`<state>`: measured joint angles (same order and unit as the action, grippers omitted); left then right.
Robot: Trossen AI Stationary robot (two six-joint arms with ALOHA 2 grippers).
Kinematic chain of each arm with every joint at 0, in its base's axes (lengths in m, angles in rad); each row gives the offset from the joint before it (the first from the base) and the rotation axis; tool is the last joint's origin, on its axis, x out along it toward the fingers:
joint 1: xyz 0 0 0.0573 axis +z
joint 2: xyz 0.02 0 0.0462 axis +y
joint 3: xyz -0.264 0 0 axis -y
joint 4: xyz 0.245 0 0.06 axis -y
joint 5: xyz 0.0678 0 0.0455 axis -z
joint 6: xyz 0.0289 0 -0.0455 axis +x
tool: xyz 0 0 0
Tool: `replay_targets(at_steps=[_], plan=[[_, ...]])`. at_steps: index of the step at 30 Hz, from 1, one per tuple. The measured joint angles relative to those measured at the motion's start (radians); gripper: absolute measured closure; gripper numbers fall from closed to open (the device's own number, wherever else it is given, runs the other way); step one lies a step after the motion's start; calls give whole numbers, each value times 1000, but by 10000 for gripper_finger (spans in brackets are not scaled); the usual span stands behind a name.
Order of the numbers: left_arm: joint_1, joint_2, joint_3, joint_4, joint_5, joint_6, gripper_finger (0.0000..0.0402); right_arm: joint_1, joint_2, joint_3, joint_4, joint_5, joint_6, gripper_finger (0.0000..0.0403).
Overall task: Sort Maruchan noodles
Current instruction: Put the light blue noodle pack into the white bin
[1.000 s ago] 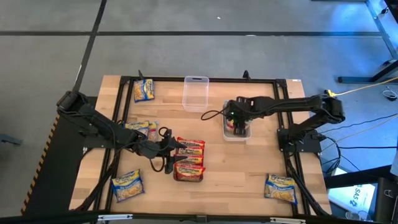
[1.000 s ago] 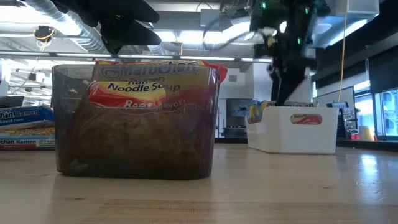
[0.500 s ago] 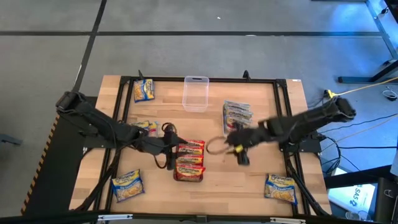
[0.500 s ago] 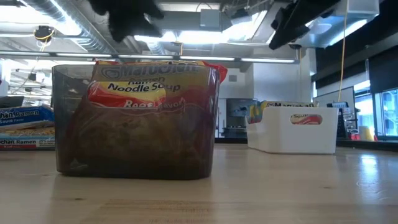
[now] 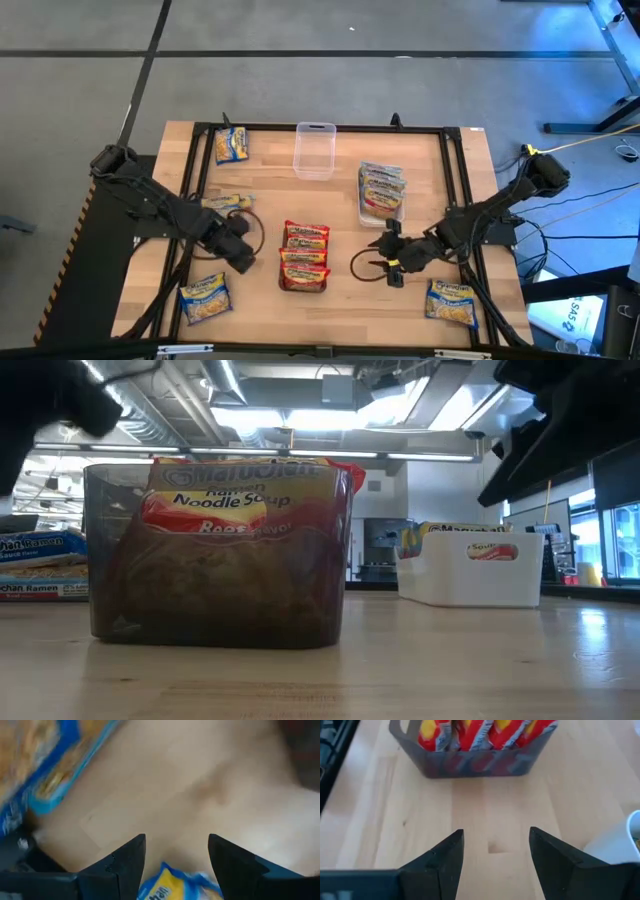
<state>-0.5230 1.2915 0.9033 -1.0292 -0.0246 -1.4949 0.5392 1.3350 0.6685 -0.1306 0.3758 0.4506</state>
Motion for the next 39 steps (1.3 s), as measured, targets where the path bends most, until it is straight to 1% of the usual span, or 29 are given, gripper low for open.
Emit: replay_targets(at_steps=[2,4,8,11,13,15,18,20,23,24,25,28,30,31,33,36,39], plan=[[-13,2,-57,17,-3,-105,193,0,0,-17,24,18,-2,204],[-16,2,-107,19,-15,-173,193,-1,0,-23,32,26,-8,204],[4,2,-180,13,-65,-223,193,-3,0,-23,33,28,-12,204],[32,1,-177,-35,-109,-227,193,-2,0,-23,33,24,-12,204],[55,1,-150,-121,-151,-226,193,-2,0,-23,33,23,-11,204],[88,0,-131,-216,-243,-223,193,-2,0,-23,33,28,-11,204],[145,0,-127,-322,-422,-220,193,-2,0,-23,41,51,-11,204],[185,0,-128,-344,-526,-190,193,-2,0,-24,58,51,-10,204],[252,0,-136,-346,-610,-106,193,-2,0,-24,72,44,-8,204],[272,0,-135,-333,-605,-78,193,-2,0,-24,77,37,-6,204],[290,0,-130,-313,-570,-40,193,-2,0,-24,81,30,-2,204],[297,0,-103,-235,-403,60,193,-2,0,-24,78,12,18,204],[276,0,-101,-143,-292,62,193,-2,0,-24,78,6,19,204],[264,0,-102,-99,-272,64,193,-2,0,-24,79,6,19,204],[244,0,-112,-52,-301,45,193,-2,0,-24,80,19,17,204],[250,7,-161,-82,-379,-41,193,-2,0,-24,81,36,17,204],[276,6,-219,-75,-380,-71,193,-2,0,-24,80,26,17,204]])
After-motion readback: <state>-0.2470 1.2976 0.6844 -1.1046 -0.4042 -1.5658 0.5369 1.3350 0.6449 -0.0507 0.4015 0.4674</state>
